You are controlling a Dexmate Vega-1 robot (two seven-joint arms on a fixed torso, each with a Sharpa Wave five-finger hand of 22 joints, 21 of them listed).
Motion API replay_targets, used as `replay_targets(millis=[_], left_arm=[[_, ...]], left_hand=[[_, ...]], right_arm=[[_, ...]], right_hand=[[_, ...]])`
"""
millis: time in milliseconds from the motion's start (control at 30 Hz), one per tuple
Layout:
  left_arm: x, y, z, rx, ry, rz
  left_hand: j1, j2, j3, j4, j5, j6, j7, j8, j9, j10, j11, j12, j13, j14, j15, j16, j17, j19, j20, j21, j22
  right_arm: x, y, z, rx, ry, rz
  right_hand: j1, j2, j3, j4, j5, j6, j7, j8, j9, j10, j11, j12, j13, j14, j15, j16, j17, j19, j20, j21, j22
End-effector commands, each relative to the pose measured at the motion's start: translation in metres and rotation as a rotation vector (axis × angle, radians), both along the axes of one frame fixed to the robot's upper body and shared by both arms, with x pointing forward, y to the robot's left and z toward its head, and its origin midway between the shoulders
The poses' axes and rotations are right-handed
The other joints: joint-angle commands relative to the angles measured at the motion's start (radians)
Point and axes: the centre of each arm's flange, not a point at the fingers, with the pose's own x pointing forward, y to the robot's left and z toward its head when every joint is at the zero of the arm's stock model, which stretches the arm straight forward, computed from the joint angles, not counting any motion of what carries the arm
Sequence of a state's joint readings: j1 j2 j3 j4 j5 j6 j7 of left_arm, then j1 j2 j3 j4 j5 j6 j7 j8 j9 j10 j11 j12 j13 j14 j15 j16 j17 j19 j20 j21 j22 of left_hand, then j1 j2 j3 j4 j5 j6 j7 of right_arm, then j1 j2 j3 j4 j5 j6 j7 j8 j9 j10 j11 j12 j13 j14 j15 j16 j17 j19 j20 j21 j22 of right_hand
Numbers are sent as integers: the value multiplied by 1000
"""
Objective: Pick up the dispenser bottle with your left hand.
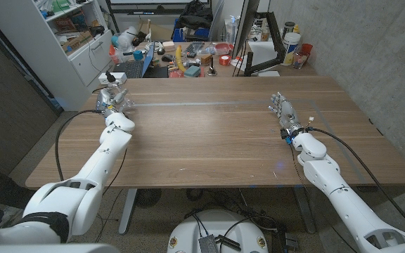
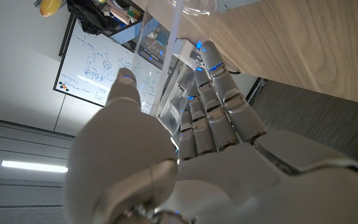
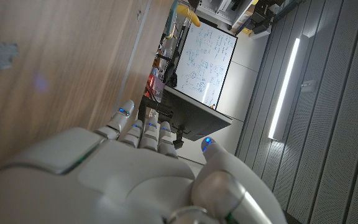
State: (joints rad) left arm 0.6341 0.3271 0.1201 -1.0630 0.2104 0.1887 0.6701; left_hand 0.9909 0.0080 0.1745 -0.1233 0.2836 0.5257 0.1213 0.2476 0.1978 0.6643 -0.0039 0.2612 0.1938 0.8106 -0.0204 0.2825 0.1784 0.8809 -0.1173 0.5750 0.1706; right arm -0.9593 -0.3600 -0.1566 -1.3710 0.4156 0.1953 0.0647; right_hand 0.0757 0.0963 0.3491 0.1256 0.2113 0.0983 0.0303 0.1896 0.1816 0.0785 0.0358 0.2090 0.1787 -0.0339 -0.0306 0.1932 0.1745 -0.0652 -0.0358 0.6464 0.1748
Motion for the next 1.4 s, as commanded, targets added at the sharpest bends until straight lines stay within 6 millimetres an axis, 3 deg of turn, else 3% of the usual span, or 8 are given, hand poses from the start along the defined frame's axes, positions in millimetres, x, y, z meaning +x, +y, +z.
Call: replay_targets(millis=[33, 1400], left_arm=[[-8, -3, 6, 6, 0, 7], [-23, -10, 32, 89, -101, -66]], left_hand=[[102, 97, 37, -9, 0, 18, 3, 2, 5, 83, -73, -4, 3, 83, -200, -5, 3, 13, -13, 5, 1], [107, 94, 43, -4, -10, 16, -6, -20, 6, 77, -84, -29, 4, 82, -202, -36, 7, 22, -26, -14, -2]], right_arm=[[1, -2, -1, 5, -3, 5], [1, -7, -6, 18, -6, 7]], right_hand=[[9, 58, -1, -1, 4, 13, 0, 2, 3, 6, 2, 3, 5, 7, -5, -2, 3, 7, -91, -4, 1], [8, 58, -4, 2, 5, 13, 1, 1, 3, 7, 0, 1, 5, 7, -5, -4, 2, 9, -92, -18, 2]])
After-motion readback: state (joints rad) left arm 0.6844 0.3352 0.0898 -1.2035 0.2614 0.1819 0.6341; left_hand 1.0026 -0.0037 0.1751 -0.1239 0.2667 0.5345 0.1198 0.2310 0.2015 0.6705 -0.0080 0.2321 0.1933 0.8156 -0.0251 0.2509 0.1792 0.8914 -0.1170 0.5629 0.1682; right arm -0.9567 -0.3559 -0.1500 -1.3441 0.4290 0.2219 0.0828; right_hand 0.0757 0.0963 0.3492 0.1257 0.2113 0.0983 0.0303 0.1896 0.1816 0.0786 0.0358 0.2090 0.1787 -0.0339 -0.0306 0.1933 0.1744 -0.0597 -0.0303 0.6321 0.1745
